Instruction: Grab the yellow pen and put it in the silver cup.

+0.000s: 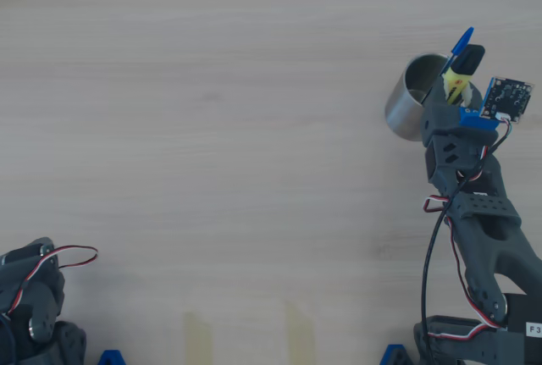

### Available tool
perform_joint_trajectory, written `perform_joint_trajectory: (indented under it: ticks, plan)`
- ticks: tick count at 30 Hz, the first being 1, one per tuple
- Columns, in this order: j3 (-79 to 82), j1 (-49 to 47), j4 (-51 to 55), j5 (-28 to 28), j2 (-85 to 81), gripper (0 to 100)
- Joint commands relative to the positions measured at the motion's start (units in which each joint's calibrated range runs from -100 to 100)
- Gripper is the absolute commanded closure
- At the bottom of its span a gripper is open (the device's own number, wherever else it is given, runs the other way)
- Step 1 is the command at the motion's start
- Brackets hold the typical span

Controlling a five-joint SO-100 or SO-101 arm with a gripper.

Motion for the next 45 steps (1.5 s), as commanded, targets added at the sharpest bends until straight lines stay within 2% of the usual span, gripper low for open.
perform_joint_trajectory:
  ticks: [1,6,12,16,22,26,34,39,45]
  plan:
    - [-0.8,-0.1,-1.0,0.2,-2.5,85]
    - [-0.8,-0.2,-1.0,0.2,-2.5,76]
    - [-0.9,-0.7,-1.0,0.2,-2.6,74]
    - [-2.2,-1.1,-1.0,0.2,-2.6,67]
    - [-2.9,-2.3,-0.9,-0.3,-2.6,65]
    - [-2.8,-2.9,-0.9,-0.3,-3.0,59]
    - [-2.5,-3.6,-0.3,-0.4,-5.6,58]
    - [-1.6,-3.9,-0.2,-3.7,-5.9,56]
    - [-1.4,-3.9,0.2,-4.2,-6.3,55]
